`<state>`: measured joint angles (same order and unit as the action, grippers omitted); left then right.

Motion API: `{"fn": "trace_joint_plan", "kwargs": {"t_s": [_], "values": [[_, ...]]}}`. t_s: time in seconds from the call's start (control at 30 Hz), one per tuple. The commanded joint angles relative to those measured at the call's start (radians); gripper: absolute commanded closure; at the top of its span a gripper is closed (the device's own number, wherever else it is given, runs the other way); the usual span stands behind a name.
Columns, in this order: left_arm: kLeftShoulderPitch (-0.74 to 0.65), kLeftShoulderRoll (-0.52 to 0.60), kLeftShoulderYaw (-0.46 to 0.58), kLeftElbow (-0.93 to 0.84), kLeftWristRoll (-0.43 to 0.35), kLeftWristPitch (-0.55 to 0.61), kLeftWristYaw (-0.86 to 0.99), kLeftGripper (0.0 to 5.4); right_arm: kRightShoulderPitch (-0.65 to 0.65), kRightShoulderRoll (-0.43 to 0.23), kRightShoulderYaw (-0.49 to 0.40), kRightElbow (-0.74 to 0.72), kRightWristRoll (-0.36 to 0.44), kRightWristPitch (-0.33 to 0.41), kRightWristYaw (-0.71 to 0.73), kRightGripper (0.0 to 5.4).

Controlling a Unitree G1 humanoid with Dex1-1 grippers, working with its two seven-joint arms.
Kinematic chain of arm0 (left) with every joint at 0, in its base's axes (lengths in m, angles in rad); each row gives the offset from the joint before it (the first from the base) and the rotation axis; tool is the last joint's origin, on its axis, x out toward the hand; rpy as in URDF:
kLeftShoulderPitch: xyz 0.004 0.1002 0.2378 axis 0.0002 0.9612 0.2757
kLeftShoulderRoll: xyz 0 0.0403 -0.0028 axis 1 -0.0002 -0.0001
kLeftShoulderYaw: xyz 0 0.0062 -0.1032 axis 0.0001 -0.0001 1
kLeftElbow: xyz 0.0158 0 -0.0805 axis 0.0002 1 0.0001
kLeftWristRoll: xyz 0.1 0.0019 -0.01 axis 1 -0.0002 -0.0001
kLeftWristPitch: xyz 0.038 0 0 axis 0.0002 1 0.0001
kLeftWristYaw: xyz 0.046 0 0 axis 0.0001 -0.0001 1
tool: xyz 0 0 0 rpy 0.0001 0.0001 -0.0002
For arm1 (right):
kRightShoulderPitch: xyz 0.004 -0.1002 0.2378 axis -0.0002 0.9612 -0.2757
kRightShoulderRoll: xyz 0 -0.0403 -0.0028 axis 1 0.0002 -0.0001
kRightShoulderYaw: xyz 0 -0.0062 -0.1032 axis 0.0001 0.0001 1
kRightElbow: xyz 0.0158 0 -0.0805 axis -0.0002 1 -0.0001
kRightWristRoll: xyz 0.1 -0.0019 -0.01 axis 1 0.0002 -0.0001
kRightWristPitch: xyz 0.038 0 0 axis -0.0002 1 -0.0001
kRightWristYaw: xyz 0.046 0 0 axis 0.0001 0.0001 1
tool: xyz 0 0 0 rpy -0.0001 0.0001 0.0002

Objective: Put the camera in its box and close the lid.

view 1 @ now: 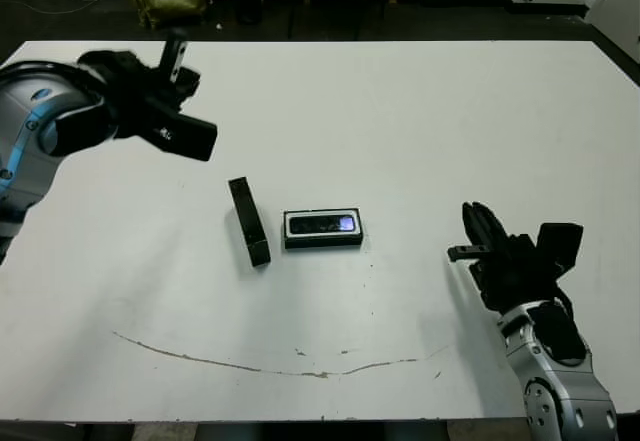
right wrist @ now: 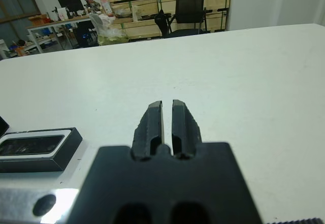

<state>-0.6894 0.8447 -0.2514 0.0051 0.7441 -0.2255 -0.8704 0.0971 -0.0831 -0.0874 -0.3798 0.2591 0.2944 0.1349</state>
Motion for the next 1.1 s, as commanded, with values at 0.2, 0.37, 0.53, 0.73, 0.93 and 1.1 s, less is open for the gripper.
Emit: {"fn": "trace_joint_plan", "kwargs": {"t_s": [0.2,0.37,0.53,0.73,0.93,1.1], "values": [[0.035,0.011,-0.068,0.081,-0.03,-0.029,-0.055,5.4,0.009,-0.01,-0.002,0.022,-0.009,-0.006,0.007,5.38],[0.04,-0.006,-0.103,0.117,-0.036,-0.021,-0.069,5.4,0.008,-0.007,-0.004,0.025,-0.008,-0.022,0.012,5.38],[0.04,-0.01,-0.144,0.154,-0.036,-0.038,-0.082,5.4,0.008,-0.006,-0.003,0.008,-0.004,0.002,0.0,5.38],[0.062,-0.008,-0.181,0.155,-0.023,-0.029,-0.113,5.4,0.008,-0.007,-0.003,0.011,-0.002,-0.007,0.004,5.38],[0.095,-0.015,-0.199,0.14,-0.024,-0.004,-0.144,5.4,0.01,-0.011,0.0,0.002,-0.012,0.004,-0.003,5.38],[0.121,-0.019,-0.211,0.102,-0.031,0.012,-0.186,5.4,0.012,-0.003,-0.006,0.004,0.006,0.009,-0.004,5.38]]}}
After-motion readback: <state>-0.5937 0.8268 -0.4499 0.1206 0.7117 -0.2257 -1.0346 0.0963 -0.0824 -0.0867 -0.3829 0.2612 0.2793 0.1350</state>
